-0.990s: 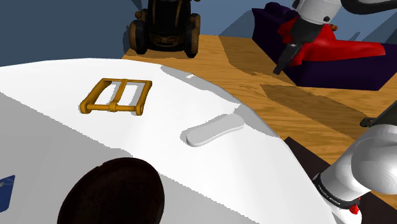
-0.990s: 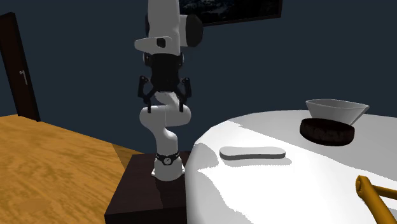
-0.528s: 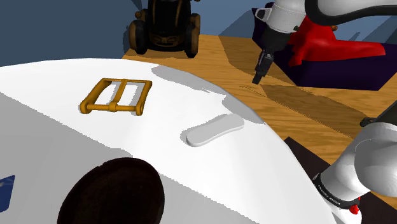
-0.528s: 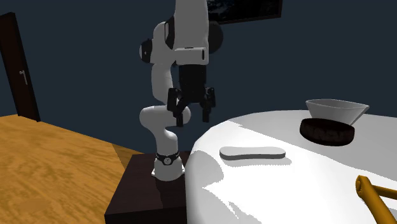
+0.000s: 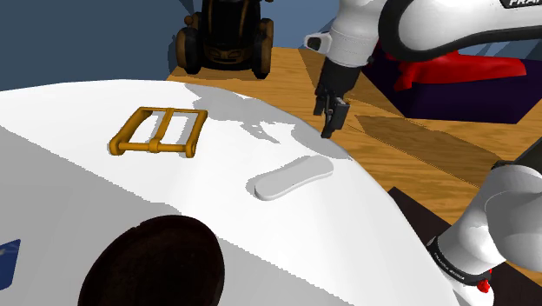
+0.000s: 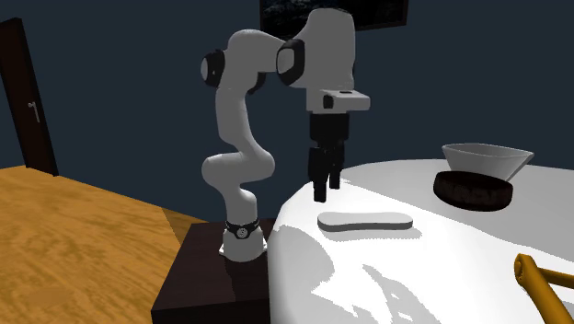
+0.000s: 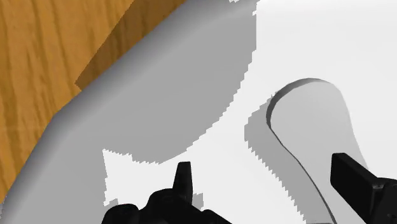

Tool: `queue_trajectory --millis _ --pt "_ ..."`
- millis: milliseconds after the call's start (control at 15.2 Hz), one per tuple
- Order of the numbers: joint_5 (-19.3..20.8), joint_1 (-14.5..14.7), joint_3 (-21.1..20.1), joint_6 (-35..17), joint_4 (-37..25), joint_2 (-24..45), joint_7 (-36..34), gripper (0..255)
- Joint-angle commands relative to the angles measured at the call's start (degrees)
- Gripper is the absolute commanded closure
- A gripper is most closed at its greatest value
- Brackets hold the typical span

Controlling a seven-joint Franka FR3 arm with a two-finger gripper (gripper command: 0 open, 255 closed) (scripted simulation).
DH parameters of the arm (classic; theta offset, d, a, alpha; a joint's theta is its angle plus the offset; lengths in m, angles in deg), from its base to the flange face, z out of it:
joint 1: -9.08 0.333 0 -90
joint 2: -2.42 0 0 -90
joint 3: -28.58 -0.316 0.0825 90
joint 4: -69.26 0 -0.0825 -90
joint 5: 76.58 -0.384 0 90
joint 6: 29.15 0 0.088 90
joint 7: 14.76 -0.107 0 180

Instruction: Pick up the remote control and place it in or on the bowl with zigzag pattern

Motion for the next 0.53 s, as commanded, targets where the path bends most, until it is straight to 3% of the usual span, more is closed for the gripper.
queue_trajectory --millis 0,462 --pt "-0.2 1.9 -1.1 -1.0 -0.3 1.9 3.1 0" --pt "-0.9 8.1 -5.2 -3.1 -0.7 6.8 13.3 0"
